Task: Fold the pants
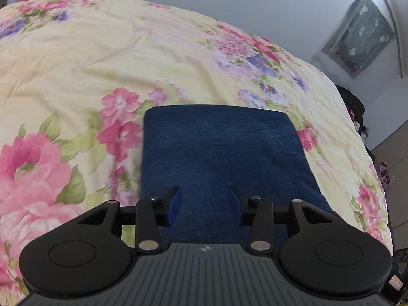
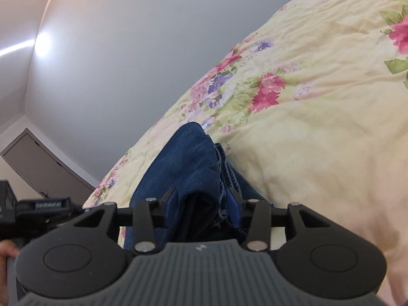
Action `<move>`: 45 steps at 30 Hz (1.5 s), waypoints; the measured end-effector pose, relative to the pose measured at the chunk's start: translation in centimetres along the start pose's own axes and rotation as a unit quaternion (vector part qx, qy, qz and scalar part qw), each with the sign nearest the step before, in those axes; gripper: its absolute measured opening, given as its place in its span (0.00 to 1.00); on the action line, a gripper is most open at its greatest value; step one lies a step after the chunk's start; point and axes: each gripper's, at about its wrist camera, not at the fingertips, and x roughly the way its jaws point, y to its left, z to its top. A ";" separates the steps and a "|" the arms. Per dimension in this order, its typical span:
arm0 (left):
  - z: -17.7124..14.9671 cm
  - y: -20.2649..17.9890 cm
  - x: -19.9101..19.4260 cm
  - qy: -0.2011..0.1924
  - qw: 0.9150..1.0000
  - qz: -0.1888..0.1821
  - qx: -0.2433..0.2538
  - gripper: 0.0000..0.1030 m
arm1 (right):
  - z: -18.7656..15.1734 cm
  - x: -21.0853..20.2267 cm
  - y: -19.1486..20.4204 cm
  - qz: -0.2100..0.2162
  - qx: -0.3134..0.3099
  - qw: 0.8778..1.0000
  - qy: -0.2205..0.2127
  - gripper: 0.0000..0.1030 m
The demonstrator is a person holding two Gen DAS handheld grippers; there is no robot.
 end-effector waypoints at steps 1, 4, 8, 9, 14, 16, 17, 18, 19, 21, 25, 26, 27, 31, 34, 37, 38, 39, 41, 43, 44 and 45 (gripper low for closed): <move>-0.5 0.9 -0.2 0.000 1.000 0.000 -0.006 0.46 | 0.1 0.2 0.0 0.007 0.005 1.000 0.002 0.24; -2.1 2.4 -1.0 -0.001 1.000 0.000 -0.012 0.43 | 0.9 0.0 1.4 0.033 -0.006 0.999 -0.010 0.05; -4.9 2.7 -2.3 -0.001 1.000 -0.017 0.009 0.41 | 1.0 -1.9 4.5 0.040 -0.051 0.996 -0.053 0.03; -5.5 2.5 -2.5 0.000 1.000 -0.020 0.017 0.40 | 0.8 -1.6 4.2 0.012 -0.050 0.998 -0.048 0.03; -8.5 1.2 -2.2 0.008 0.998 -0.036 0.057 0.26 | -0.4 1.2 -0.3 -0.102 0.002 0.994 0.028 0.01; -9.7 0.8 -1.4 0.035 0.997 -0.033 0.061 0.16 | -0.5 1.4 -0.1 -0.109 -0.017 0.993 0.027 0.01; -10.5 0.7 -0.9 0.046 0.996 -0.027 0.067 0.16 | -0.7 1.4 0.3 -0.116 -0.032 0.992 0.025 0.01; -11.3 0.5 -0.3 0.060 0.995 -0.018 0.078 0.14 | -1.0 1.5 0.5 -0.122 -0.042 0.991 0.023 0.02; -11.9 0.5 0.3 0.078 0.993 -0.009 0.085 0.11 | -1.1 1.6 0.5 -0.127 -0.048 0.991 0.023 0.02; -13.0 1.1 1.4 0.097 0.993 -0.007 0.074 0.11 | -1.3 1.6 0.6 -0.131 -0.054 0.990 0.023 0.02; -13.6 2.5 2.1 0.131 0.991 -0.019 0.026 0.09 | -1.4 1.8 0.9 -0.140 -0.074 0.987 0.025 0.02; -14.0 2.5 2.0 0.138 0.990 -0.014 0.029 0.08 | -1.4 1.8 0.9 -0.141 -0.076 0.987 0.026 0.03; -14.2 2.5 1.7 0.134 0.990 -0.015 0.036 0.08 | -1.4 1.7 1.0 -0.143 -0.076 0.987 0.025 0.04; -13.8 2.6 -0.8 0.117 0.992 -0.037 0.031 0.11 | -1.5 0.1 0.9 -0.162 -0.059 0.985 0.019 0.20; -12.6 2.8 -3.5 0.063 0.996 -0.059 0.034 0.11 | -1.4 -1.6 1.1 -0.182 -0.055 0.982 -0.007 0.21; -10.7 3.3 -5.3 0.011 0.998 -0.061 0.021 0.11 | -1.1 -3.2 2.0 -0.173 -0.074 0.980 -0.059 0.21; -9.9 3.3 -5.6 -0.006 0.998 -0.055 0.017 0.11 | -1.1 -3.4 2.5 -0.161 -0.086 0.980 -0.073 0.21; -9.2 3.4 -5.6 -0.017 0.999 -0.049 0.014 0.11 | -1.2 -3.5 2.9 -0.147 -0.099 0.980 -0.085 0.21; -7.7 3.7 -5.3 -0.033 0.999 -0.039 0.007 0.13 | -1.2 -3.2 4.0 -0.119 -0.129 0.980 -0.095 0.21; -6.3 4.0 -4.6 -0.046 0.998 -0.034 -0.003 0.25 | -1.0 -2.2 5.2 -0.102 -0.163 0.977 -0.092 0.20; -5.3 3.7 -3.7 -0.051 0.998 -0.031 -0.009 0.27 | -0.9 -1.7 5.7 -0.098 -0.177 0.975 -0.089 0.20; -4.6 3.8 -3.2 -0.053 0.998 -0.031 -0.012 0.27 | -0.8 -1.0 6.1 -0.094 -0.186 0.974 -0.084 0.20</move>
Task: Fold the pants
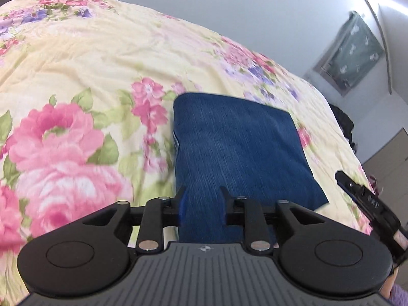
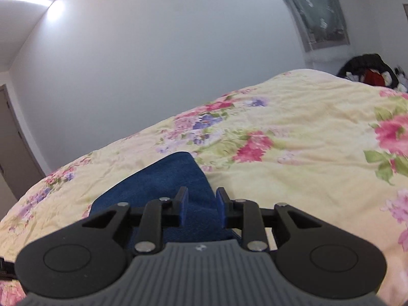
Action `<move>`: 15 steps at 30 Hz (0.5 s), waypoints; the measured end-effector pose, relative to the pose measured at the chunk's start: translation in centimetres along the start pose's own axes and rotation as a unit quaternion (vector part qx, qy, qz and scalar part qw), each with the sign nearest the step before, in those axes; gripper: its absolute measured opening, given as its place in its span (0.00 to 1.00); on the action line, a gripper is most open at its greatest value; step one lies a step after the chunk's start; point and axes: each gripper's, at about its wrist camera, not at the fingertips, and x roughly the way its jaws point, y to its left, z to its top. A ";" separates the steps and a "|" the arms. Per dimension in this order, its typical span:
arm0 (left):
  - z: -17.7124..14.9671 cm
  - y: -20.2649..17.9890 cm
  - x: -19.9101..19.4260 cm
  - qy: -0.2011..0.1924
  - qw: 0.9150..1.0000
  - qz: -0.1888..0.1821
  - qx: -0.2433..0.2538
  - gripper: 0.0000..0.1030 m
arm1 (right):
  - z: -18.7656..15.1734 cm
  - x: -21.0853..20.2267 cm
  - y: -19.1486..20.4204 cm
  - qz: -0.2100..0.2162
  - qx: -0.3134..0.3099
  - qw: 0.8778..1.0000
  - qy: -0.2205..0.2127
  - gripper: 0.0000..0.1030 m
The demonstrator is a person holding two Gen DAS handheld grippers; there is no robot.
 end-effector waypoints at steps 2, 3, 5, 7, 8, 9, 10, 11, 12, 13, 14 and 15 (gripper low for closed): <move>0.9 0.2 1.3 -0.006 1.000 -0.002 -0.004 0.27 | 0.3 1.3 0.6 0.014 -0.005 1.000 0.010 0.20; 1.5 0.3 2.0 -0.011 1.000 -0.003 -0.004 0.27 | 0.4 1.9 0.8 0.018 -0.006 1.000 0.014 0.20; 2.6 0.4 3.7 -0.019 1.000 -0.005 -0.004 0.27 | 0.5 3.5 1.3 0.018 -0.017 0.999 0.024 0.19; 3.8 0.3 5.3 -0.028 1.000 -0.009 0.005 0.27 | 0.5 5.0 1.3 0.018 -0.018 0.999 0.035 0.16; 4.5 0.2 6.1 -0.031 0.999 -0.010 0.012 0.27 | 0.6 5.9 1.1 0.017 -0.016 0.999 0.044 0.14; 5.1 0.1 6.9 -0.034 0.999 -0.009 0.018 0.27 | 0.7 6.6 1.0 0.014 -0.014 0.999 0.050 0.12; 5.7 0.0 7.8 -0.037 0.999 -0.007 0.025 0.27 | 0.8 7.3 0.8 0.009 -0.014 0.998 0.055 0.11; 6.3 -0.1 8.7 -0.040 0.999 -0.002 0.033 0.27 | 0.7 8.0 0.6 0.001 -0.017 0.998 0.063 0.10; 6.8 -0.1 9.7 -0.041 0.998 0.004 0.038 0.27 | 0.5 8.7 0.3 -0.008 -0.021 0.997 0.072 0.09; 7.2 0.0 10.5 -0.041 0.998 0.011 0.043 0.27 | 0.2 9.3 0.1 -0.017 -0.024 0.996 0.084 0.07; 7.5 0.2 11.5 -0.042 0.998 0.016 0.048 0.27 | -0.3 9.9 -0.2 -0.024 -0.026 0.995 0.097 0.00; 7.8 0.3 12.2 -0.041 0.997 0.020 0.056 0.28 | -0.8 10.4 -0.5 -0.026 -0.029 0.993 0.108 0.00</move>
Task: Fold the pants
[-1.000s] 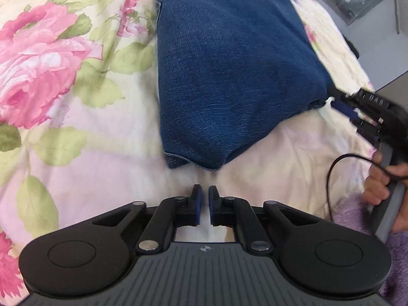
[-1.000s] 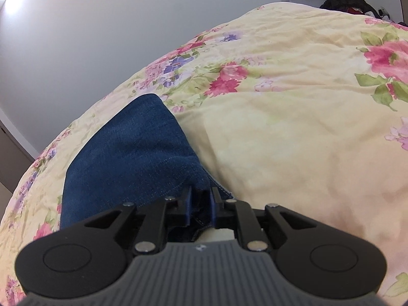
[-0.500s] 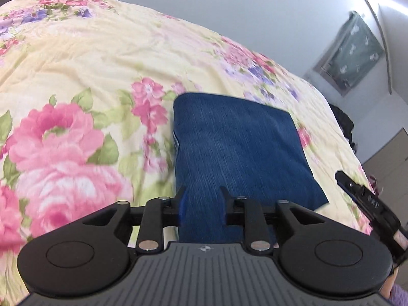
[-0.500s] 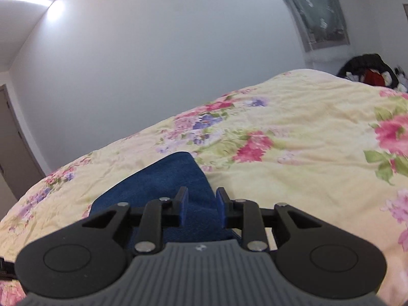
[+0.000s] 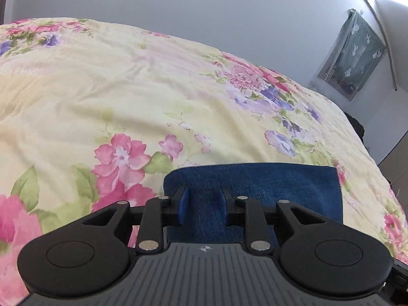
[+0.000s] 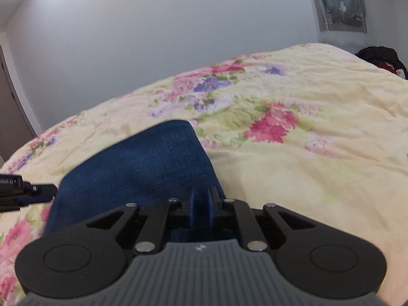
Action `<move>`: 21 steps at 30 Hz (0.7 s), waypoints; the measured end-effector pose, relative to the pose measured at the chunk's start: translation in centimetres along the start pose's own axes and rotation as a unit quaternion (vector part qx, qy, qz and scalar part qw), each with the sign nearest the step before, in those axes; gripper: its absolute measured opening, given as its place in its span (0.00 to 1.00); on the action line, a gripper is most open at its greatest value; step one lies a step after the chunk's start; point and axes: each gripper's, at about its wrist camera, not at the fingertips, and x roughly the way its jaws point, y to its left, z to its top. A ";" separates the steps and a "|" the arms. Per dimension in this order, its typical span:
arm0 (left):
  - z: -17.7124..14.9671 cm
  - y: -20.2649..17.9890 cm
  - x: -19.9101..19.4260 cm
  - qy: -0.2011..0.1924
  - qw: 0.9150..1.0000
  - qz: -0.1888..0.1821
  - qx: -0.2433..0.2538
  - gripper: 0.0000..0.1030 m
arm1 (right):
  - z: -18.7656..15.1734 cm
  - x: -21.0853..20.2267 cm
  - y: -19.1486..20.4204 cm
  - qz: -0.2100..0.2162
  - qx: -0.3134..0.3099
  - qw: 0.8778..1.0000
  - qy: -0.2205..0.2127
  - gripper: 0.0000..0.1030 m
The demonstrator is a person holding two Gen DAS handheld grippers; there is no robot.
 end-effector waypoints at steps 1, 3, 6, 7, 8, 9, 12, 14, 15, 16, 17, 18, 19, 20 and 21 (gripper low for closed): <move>0.1 -0.1 0.7 0.004 1.000 0.006 0.011 0.33 | -0.2 0.4 -0.1 -0.001 -0.004 1.000 0.007 0.00; -0.2 -0.3 2.3 0.018 0.999 0.020 0.031 0.33 | -0.4 0.8 0.0 -0.005 -0.013 1.000 0.012 0.00; -0.9 -0.6 3.6 0.021 0.997 0.032 0.065 0.34 | -0.8 1.4 -0.1 -0.010 -0.018 1.000 0.020 0.00; -1.0 -0.8 3.6 0.020 0.997 0.036 0.071 0.34 | -0.9 1.5 -0.1 -0.010 -0.021 0.999 0.021 0.00; -1.0 -1.0 3.6 0.022 0.996 0.040 0.077 0.34 | -0.9 1.5 -0.1 -0.009 -0.021 0.999 0.022 0.00; -0.9 -1.2 3.5 0.024 0.995 0.044 0.082 0.34 | -0.8 1.6 -0.3 -0.008 -0.016 1.000 0.023 0.00; -0.3 -1.8 2.7 0.029 0.994 0.057 0.092 0.34 | -0.7 1.3 -0.5 -0.002 -0.007 1.000 0.023 0.00; -0.1 -1.9 1.3 0.026 0.994 0.064 0.082 0.37 | -0.5 0.7 -1.1 0.014 0.014 1.000 0.016 0.00; -0.2 -1.8 0.5 0.023 0.995 0.061 0.074 0.46 | -0.4 0.2 -1.7 0.026 0.031 0.999 0.013 0.02; -0.4 -1.5 -0.5 0.020 0.996 0.052 0.064 0.55 | -0.3 -0.6 -2.5 0.041 0.060 0.997 0.010 0.04; -0.6 -1.1 -1.5 0.017 0.998 0.039 0.049 0.58 | -0.2 -1.6 -3.6 0.053 0.096 0.994 0.005 0.19; -0.8 -0.7 -2.4 0.016 0.999 0.027 0.033 0.60 | -0.3 -2.3 -4.5 0.059 0.126 0.990 0.003 0.48; -1.2 -0.3 -3.2 0.017 1.000 0.017 0.017 0.62 | -0.4 -3.0 -5.7 0.067 0.164 0.984 0.007 0.56; -1.5 0.3 -4.0 0.020 1.000 0.006 -0.002 0.62 | -0.7 -3.4 -6.9 0.075 0.201 0.977 0.016 0.57; -1.9 0.8 -4.6 0.023 1.000 0.002 -0.018 0.64 | -1.2 -3.5 -8.1 0.086 0.242 0.966 0.031 0.58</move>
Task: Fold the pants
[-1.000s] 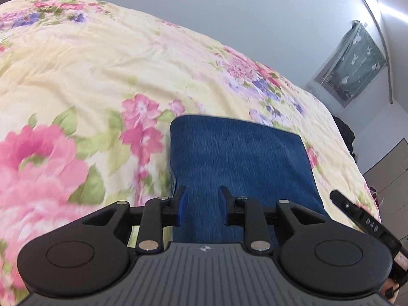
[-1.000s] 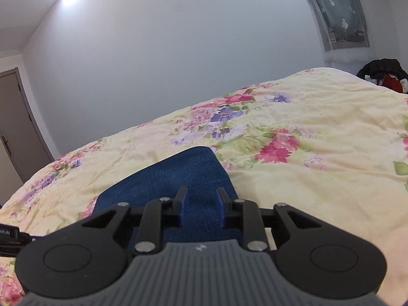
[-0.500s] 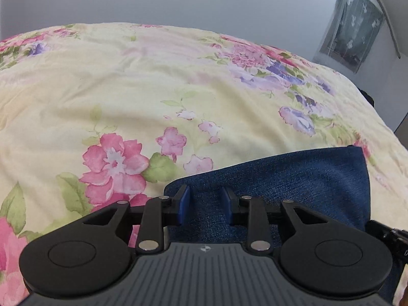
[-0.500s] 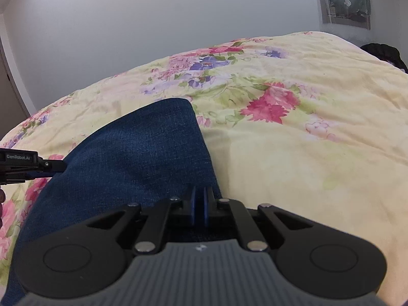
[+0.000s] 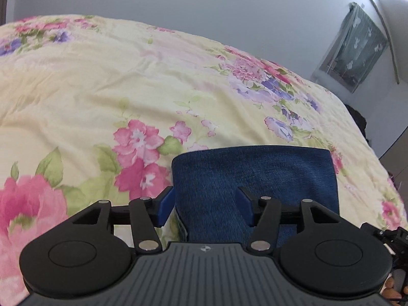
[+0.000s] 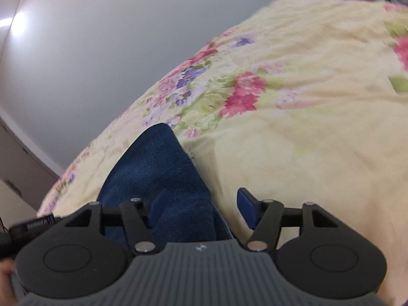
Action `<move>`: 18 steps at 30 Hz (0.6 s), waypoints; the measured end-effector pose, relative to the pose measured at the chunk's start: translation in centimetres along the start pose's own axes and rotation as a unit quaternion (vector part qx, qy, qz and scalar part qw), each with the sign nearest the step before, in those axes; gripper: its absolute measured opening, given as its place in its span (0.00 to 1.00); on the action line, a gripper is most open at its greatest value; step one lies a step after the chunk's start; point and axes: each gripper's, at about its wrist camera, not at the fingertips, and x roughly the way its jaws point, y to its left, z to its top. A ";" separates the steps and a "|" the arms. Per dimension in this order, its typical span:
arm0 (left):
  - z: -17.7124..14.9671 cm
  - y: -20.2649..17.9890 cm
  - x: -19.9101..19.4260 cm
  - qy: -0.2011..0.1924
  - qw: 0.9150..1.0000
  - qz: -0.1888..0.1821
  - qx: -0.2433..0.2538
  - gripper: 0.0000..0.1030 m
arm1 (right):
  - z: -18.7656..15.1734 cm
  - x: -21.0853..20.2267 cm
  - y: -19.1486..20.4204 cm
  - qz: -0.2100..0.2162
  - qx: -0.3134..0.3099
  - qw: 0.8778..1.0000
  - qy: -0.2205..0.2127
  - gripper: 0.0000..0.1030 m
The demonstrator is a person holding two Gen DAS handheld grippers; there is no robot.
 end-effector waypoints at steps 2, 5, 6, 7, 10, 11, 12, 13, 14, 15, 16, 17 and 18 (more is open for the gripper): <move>-0.8 1.1 -1.1 -0.003 1.000 0.001 -0.028 0.65 | -0.2 -0.3 -2.1 0.019 0.078 0.996 0.029 0.58; -1.9 2.7 -2.0 0.004 0.997 -0.015 -0.080 0.66 | -1.0 -0.9 -3.5 0.043 0.142 0.988 0.045 0.60; -2.2 3.3 -2.1 0.010 0.994 -0.028 -0.101 0.66 | -1.2 -1.0 -3.5 0.043 0.146 0.987 0.047 0.60; -2.4 3.9 -2.0 0.015 0.992 -0.040 -0.120 0.66 | -1.4 -1.0 -3.5 0.043 0.148 0.987 0.050 0.61; -3.1 5.4 -1.1 0.025 0.983 -0.065 -0.168 0.66 | -1.9 -0.1 -3.6 0.053 0.162 0.983 0.073 0.63; -3.4 6.0 -0.6 0.029 0.979 -0.075 -0.187 0.66 | -2.0 0.2 -3.9 0.061 0.167 0.981 0.080 0.64; -3.6 6.6 0.0 0.033 0.974 -0.085 -0.207 0.66 | -2.0 0.5 -3.9 0.063 0.172 0.980 0.081 0.65; -3.7 7.1 0.6 0.037 0.969 -0.095 -0.225 0.66 | -2.0 0.7 -4.1 0.065 0.178 0.979 0.080 0.65; -3.9 7.5 1.2 0.041 0.964 -0.106 -0.242 0.66 | -1.9 0.9 -4.3 0.072 0.183 0.977 0.079 0.65; -3.8 7.8 1.8 0.044 0.961 -0.108 -0.251 0.64 | -1.9 1.2 -4.4 0.076 0.187 0.976 0.080 0.64; -3.7 7.9 2.3 0.046 0.960 -0.107 -0.254 0.62 | -1.9 1.5 -4.6 0.077 0.191 0.975 0.081 0.62; -3.5 7.8 2.8 0.043 0.961 -0.108 -0.252 0.62 | -1.9 1.7 -4.7 0.079 0.194 0.974 0.081 0.60; -3.2 7.8 3.3 0.041 0.962 -0.110 -0.247 0.61 | -1.9 1.9 -4.8 0.082 0.196 0.974 0.082 0.59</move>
